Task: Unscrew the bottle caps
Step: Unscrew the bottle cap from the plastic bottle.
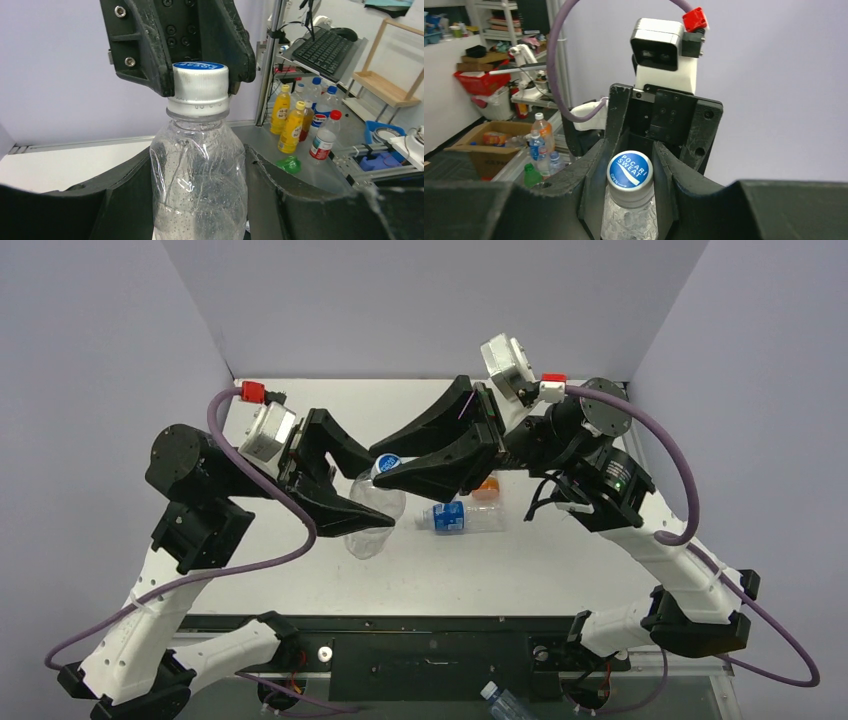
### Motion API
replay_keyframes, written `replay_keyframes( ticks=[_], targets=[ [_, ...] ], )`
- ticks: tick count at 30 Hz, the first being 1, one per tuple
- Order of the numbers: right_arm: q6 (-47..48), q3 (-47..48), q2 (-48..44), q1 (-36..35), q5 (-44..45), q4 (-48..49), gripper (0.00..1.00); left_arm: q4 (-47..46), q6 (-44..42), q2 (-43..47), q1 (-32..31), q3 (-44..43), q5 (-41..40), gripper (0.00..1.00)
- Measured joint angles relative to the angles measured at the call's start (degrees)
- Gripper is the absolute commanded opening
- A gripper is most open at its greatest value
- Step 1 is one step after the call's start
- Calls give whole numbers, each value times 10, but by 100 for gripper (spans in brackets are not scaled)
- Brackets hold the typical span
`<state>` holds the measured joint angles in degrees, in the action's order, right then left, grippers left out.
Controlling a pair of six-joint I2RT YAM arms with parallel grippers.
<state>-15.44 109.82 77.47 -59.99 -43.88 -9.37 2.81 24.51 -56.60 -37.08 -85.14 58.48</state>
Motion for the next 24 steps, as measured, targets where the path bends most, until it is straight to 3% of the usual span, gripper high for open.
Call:
replay_keyframes(
  ticks=[3, 5, 6, 7, 8, 10, 18, 24],
  targets=[
    [-23, -16, 0, 9, -43, 43, 0, -1, 12, -5, 0, -8, 21, 0],
    [-35, -19, 0, 16, -59, 56, 18, -1, 16, -8, -1, -12, 27, 0],
    [-35, -18, 0, 21, -60, 54, 37, -1, 16, -9, -1, -12, 27, 0],
    [-35, -17, 0, 25, -56, 49, 47, -1, 15, -10, -1, -12, 27, 0],
    [-32, -13, 0, 28, -49, 38, 66, 0, 10, -12, -1, -12, 24, 0],
    [-24, -9, -6, 33, -11, 8, 76, 0, -5, -13, 0, -12, 20, 0],
    [31, -25, -85, 42, 183, -75, 79, 33, -114, 5, 4, 12, 4, 0],
    [53, -53, -147, 42, 204, -87, 79, 41, -146, 7, 4, 14, 19, 0]
  ],
)
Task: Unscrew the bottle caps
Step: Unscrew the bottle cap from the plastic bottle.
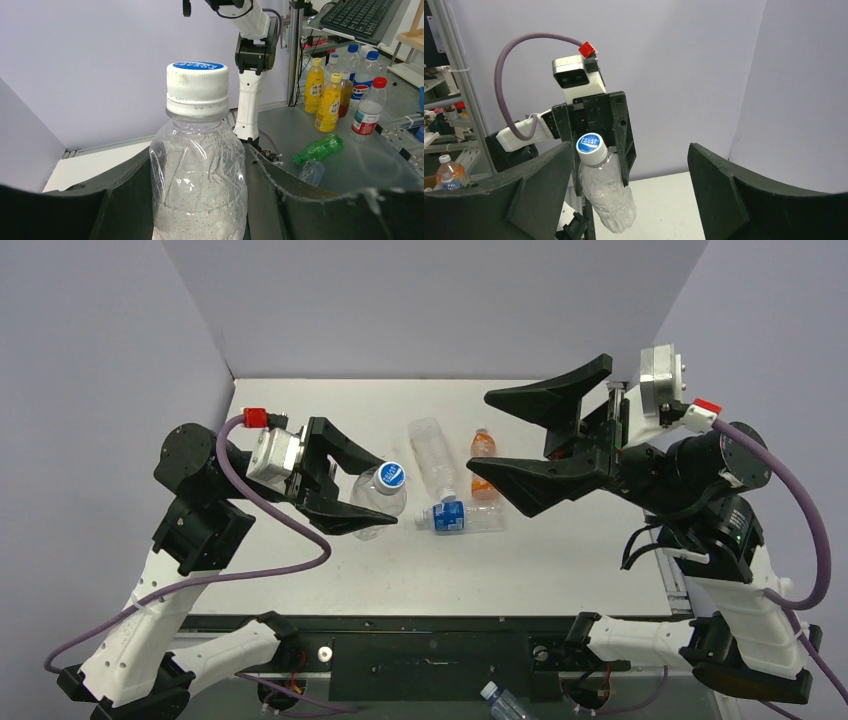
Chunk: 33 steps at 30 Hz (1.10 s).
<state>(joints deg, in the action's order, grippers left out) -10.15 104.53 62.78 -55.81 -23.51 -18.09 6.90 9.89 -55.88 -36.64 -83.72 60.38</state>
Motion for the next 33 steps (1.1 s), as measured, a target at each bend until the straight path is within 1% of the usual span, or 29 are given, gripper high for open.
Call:
replay_keyframes(
  ticks=[3, 7, 9, 13, 16, 18, 25, 30, 33],
  targets=[
    [3, -17, -17, 0, -12, 0, 80, 0, -1, 0, 0, 0, 4, 0],
    [-11, -23, -2, -1, -1, 9, 81, -1, -4, 2, 0, 8, -15, 0],
    [-20, -20, 16, -4, 33, 13, 82, -2, -15, 5, -1, 17, -47, 0],
    [-21, -19, 52, -18, 122, 8, 83, -2, -37, 12, -1, 41, -136, 0],
    [-12, -40, 61, -20, 138, -3, 83, -1, -39, 14, 0, 51, -181, 0],
    [-5, -53, 57, -19, 127, 5, 84, 7, -27, 14, 0, 55, -191, 0],
    [10, -156, -3, -15, -3, -5, 84, -29, 44, 17, 0, 39, -203, 0],
    [8, -174, 7, -15, -57, 0, 85, -46, 83, 17, 0, 14, -207, 0],
    [-6, -176, 22, -16, -88, 33, 85, -54, 104, 17, 0, 6, -209, 0]
  ],
)
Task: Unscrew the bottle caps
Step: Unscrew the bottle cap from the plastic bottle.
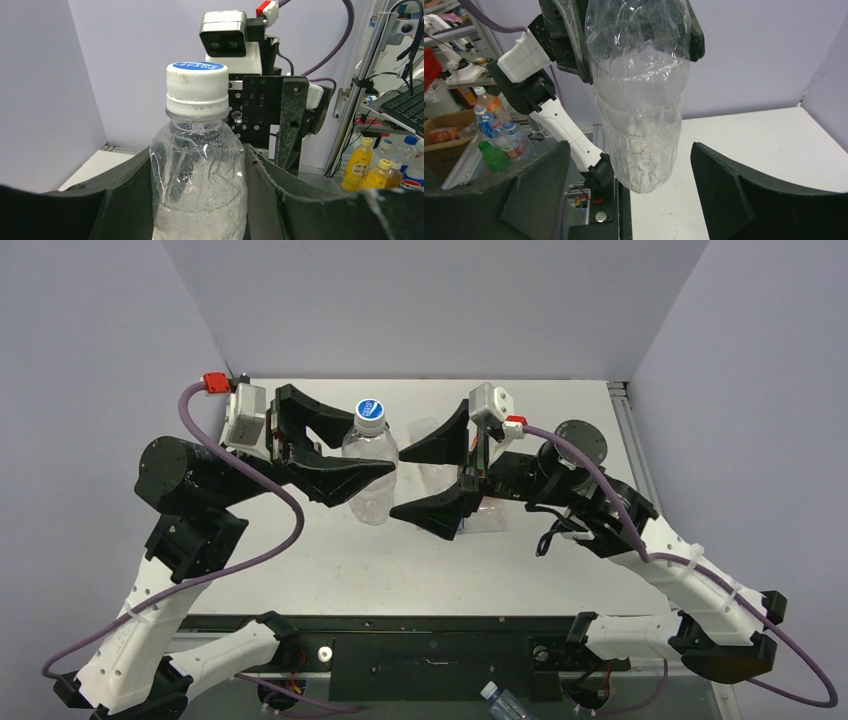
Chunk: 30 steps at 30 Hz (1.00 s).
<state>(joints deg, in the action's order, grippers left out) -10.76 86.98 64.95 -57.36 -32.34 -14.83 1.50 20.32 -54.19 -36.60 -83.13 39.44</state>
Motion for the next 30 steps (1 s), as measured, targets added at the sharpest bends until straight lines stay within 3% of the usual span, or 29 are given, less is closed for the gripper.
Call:
replay_keyframes(
  ticks=[9, 11, 13, 14, 15, 16, 18, 20, 22, 30],
  targets=[
    [-77, 17, 83, -14, -37, 172, 86, -14, 55, -8, 0, -5, -12, 0],
    [-85, 32, 107, -24, -37, 192, 79, -13, 67, -10, 0, -6, -15, 0],
    [-93, 41, 126, -32, -35, 210, 61, -14, 79, -12, 0, -11, -17, 0],
    [-96, 41, 132, -34, -33, 218, 48, -14, 84, -12, 0, -13, -18, 4],
    [-101, 43, 138, -36, -32, 223, 43, -14, 89, -12, 0, -16, -18, 14],
    [-104, 44, 142, -35, -36, 228, 33, -13, 91, -11, 0, -19, -23, 42],
    [-114, 50, 146, -34, -40, 242, 21, -13, 107, -11, 2, -25, -28, 73],
    [-123, 50, 146, -31, -49, 245, 11, -13, 109, -12, 2, -30, -30, 88],
    [-130, 51, 144, -21, -57, 244, 5, -11, 119, -11, 3, -37, -30, 100],
    [-96, 84, 133, 3, -122, 122, 3, 3, 151, -8, 9, -65, -19, 97]
  ],
)
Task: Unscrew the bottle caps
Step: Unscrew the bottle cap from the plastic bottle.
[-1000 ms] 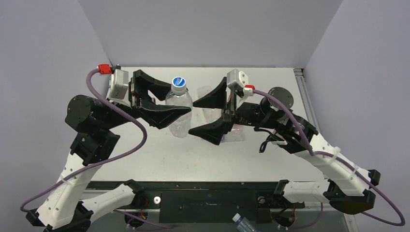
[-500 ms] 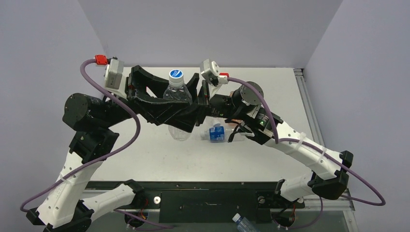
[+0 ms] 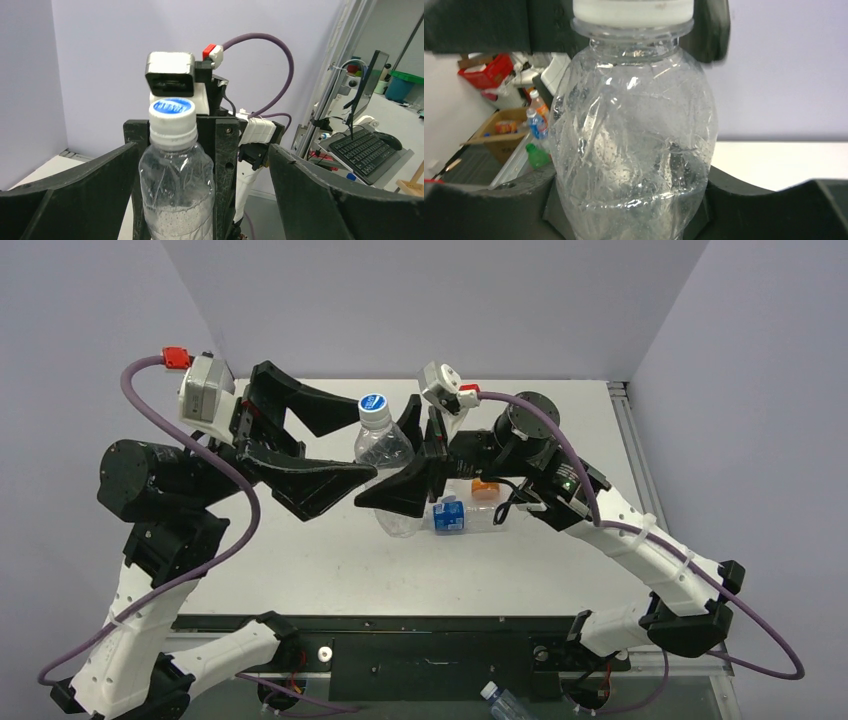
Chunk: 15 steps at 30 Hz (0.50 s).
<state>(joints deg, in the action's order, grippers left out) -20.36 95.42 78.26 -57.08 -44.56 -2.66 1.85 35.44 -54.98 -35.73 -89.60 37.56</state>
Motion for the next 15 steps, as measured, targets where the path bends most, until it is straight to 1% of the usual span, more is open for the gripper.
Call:
replay_keyframes(
  ticks=[3, 5, 6, 7, 8, 10, 12, 15],
  targets=[
    [21, 14, -3, -1, -16, -60, 3, -1, 3, 0, 1, -12, 9, 97],
    [42, 26, -2, -7, -20, -110, 2, -2, 4, -2, 4, -20, 15, 99],
    [53, 32, -2, -9, -20, -134, 2, -3, 6, -3, 7, -24, 18, 98],
    [64, 38, -2, -13, -21, -159, 2, -5, 11, -5, 11, -29, 22, 92],
    [75, 45, -2, -17, -21, -184, 1, -5, 15, -8, 14, -34, 26, 89],
    [92, 54, -2, -22, -22, -217, 1, -9, 21, -15, 19, -42, 37, 80],
    [105, 59, -2, -23, -22, -240, 1, -10, 29, -21, 24, -45, 49, 75],
    [118, 64, -2, -23, -21, -263, 1, -9, 35, -29, 33, -44, 67, 73]
  ],
)
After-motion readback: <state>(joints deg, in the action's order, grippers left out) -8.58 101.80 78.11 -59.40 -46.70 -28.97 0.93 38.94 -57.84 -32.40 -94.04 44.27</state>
